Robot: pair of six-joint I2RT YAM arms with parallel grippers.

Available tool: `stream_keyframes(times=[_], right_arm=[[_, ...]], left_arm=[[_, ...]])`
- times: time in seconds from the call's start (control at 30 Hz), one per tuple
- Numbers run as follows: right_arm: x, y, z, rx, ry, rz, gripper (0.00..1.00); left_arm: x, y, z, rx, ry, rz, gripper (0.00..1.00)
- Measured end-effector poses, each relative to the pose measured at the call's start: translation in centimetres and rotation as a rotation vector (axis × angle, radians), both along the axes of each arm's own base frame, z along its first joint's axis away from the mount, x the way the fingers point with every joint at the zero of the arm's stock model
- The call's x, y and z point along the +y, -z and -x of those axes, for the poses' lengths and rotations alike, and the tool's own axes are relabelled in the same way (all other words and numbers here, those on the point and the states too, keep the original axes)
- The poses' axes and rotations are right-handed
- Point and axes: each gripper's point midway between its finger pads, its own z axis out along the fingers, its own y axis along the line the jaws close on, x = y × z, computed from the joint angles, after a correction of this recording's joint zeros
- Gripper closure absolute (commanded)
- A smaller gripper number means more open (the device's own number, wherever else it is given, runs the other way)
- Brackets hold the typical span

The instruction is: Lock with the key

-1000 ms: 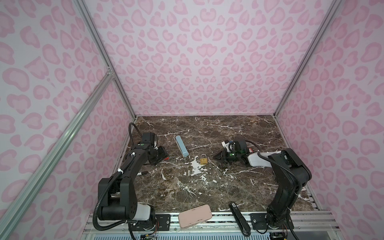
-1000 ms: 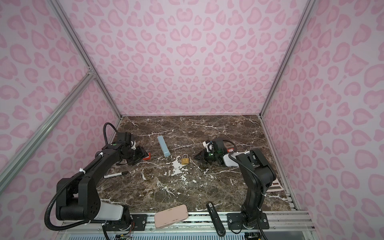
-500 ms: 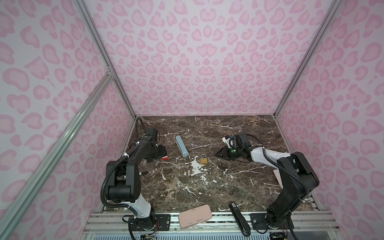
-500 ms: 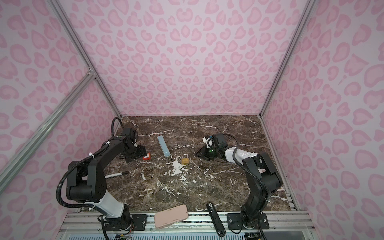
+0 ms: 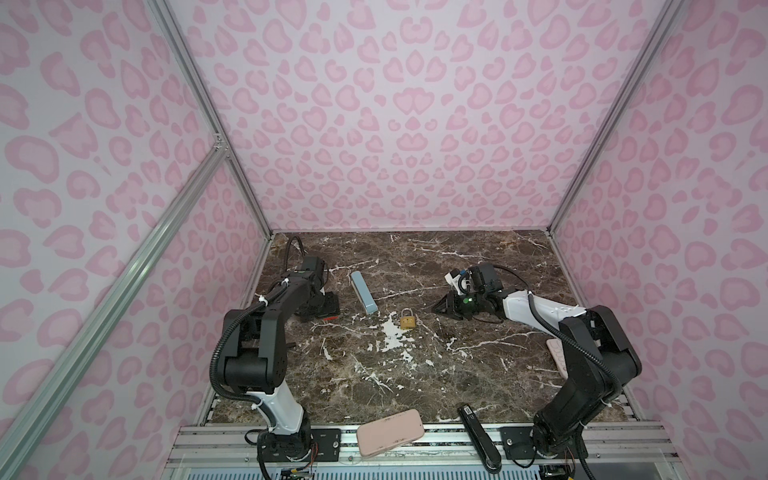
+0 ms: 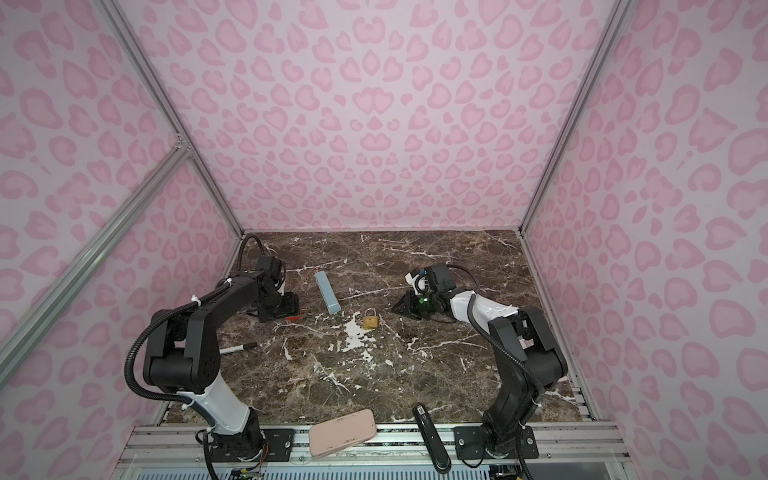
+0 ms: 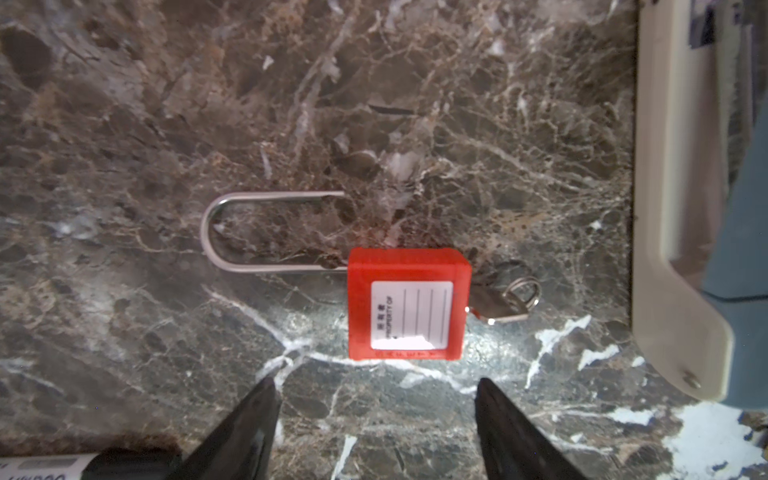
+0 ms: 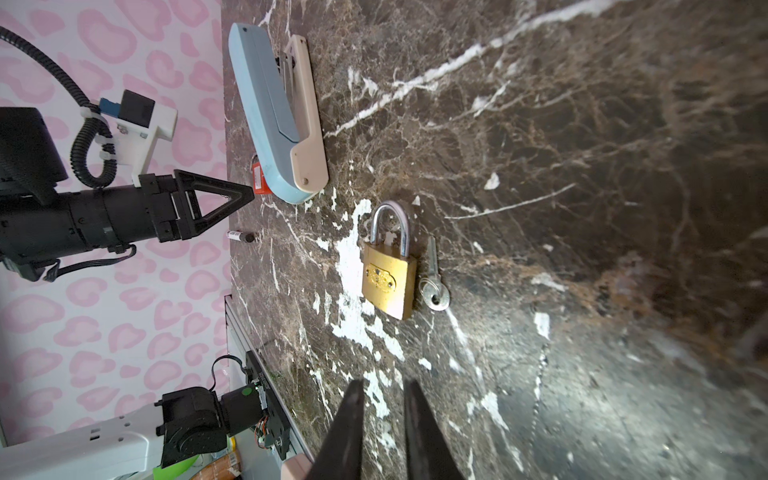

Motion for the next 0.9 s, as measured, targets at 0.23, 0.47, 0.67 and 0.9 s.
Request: stream_keyframes(times=[0.23,0.47,0.67,0.9], right_arm=[[-0.4,0.3,0.2,0.007,-0.008,0.022,0.80],[-0.5,0.4,0.2,0.014,-0.005,0.024,0.80],[-0.7,0.3,0.6,0.019,-0.005,0.030,0.80],[-0.9,0.4,1.1,0.027,-0.004,0.033,0.79]], left_arm=[[-0.5,2.0,-0.2,0.035,0.012,0.002,0.25],[-0.6,2.5,-0.7,0.040,0.013,0.006,0.30],[-0.8,2.8,-1.6,0.033,0.013,0.011,0.37],[-0.8,2.8,-2.0,0.023,0.007,0.011,0.44]])
